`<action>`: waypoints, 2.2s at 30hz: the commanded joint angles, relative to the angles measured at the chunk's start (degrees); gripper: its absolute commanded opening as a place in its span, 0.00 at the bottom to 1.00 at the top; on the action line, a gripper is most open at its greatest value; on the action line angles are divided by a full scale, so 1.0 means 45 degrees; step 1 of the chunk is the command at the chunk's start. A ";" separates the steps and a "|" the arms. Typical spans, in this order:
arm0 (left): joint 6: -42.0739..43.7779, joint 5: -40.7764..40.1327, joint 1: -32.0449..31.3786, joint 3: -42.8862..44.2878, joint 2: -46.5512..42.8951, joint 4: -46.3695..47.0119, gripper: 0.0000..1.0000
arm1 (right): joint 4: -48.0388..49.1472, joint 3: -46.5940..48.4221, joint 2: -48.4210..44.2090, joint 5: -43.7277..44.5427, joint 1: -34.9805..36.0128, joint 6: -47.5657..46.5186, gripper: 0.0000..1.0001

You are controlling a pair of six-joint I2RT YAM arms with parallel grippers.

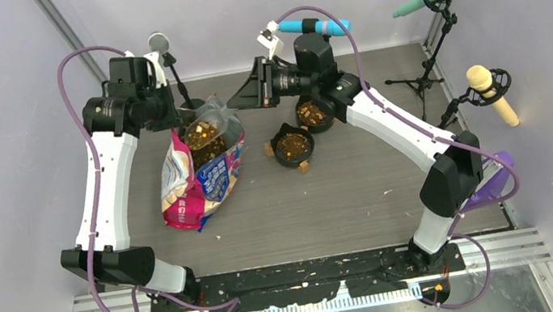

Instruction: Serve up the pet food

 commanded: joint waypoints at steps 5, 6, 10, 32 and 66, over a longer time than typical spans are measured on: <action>-0.0073 0.0311 0.0112 0.0249 -0.0835 0.0862 0.00 | 0.0696 -0.0447 -0.0749 0.0253 -0.0422 0.0615 0.05; -0.0073 0.0311 0.0113 0.0228 -0.0850 0.0861 0.00 | 0.1064 -0.0525 -0.0756 0.0183 -0.0457 0.0959 0.05; -0.0073 0.0311 0.0131 0.0215 -0.0861 0.0865 0.00 | 0.2921 -0.1440 -0.0770 -0.0414 -0.0712 0.2836 0.05; -0.0006 0.0207 0.0225 0.0096 -0.0956 0.0895 0.00 | 1.0650 -0.5289 -0.1089 -0.1257 -0.1959 0.9384 0.05; 0.0103 0.0221 0.0464 0.0448 -0.0651 0.0866 0.00 | 0.4644 -0.9297 -0.4122 -0.0630 -0.7418 0.3415 0.05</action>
